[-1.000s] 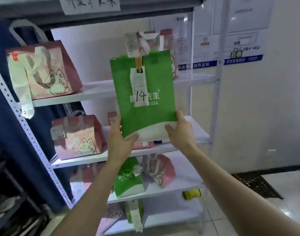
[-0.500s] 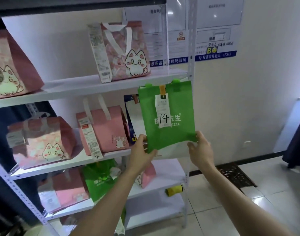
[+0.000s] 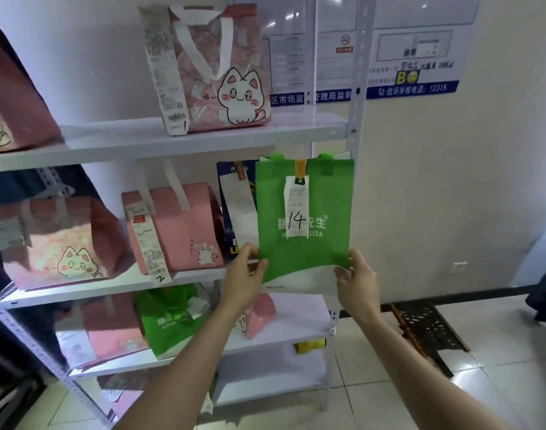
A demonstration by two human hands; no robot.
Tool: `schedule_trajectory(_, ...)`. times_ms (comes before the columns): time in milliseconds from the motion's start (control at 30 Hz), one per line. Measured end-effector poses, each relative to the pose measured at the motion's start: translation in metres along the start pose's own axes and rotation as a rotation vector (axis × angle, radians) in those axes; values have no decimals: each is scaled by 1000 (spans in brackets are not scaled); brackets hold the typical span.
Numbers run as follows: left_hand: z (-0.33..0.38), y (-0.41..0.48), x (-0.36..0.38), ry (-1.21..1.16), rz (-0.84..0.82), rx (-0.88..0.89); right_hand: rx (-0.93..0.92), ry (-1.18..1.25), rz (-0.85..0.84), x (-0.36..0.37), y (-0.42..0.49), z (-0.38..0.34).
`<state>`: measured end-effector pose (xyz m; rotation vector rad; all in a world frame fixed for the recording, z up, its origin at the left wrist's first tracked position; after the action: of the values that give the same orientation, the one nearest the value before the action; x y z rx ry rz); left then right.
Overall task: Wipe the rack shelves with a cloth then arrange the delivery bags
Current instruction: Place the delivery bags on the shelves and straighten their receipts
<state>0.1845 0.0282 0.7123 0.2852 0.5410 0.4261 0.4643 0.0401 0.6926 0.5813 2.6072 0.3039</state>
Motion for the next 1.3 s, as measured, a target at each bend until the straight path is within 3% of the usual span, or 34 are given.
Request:
schedule_trajectory(233,-27,-42,-43,-8,197,-121,-75,94,-212,35,-16,-5)
schedule_trajectory(400,-22,-60,-64,-2,233,-151,-139,110,-277,48,-38,-15)
schedule_trajectory(533,3,-55,-75,-44,229,-120,-175,156,-184,34,-32,-39)
schedule_trajectory(800,103,12,-131,-230,277,87,-335,266,164,-42,21,-145)
schedule_trajectory(1033,123,123,-197,-93,402,191,-430,255,408,-87,47,-217)
schedule_trajectory(1300,117,208,-213,0,317,226,-462,189,514,-67,81,-277)
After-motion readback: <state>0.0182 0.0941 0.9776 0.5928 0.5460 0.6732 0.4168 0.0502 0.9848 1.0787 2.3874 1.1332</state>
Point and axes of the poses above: each hand's wrist, its own y-axis towards the middle knuckle, its own x-axis out of the palm, z = x × y, the point moved 9 cm from there along y, towards the middle knuckle, and after that the axes turned 10 degrees about z, right-handed, at the moved point
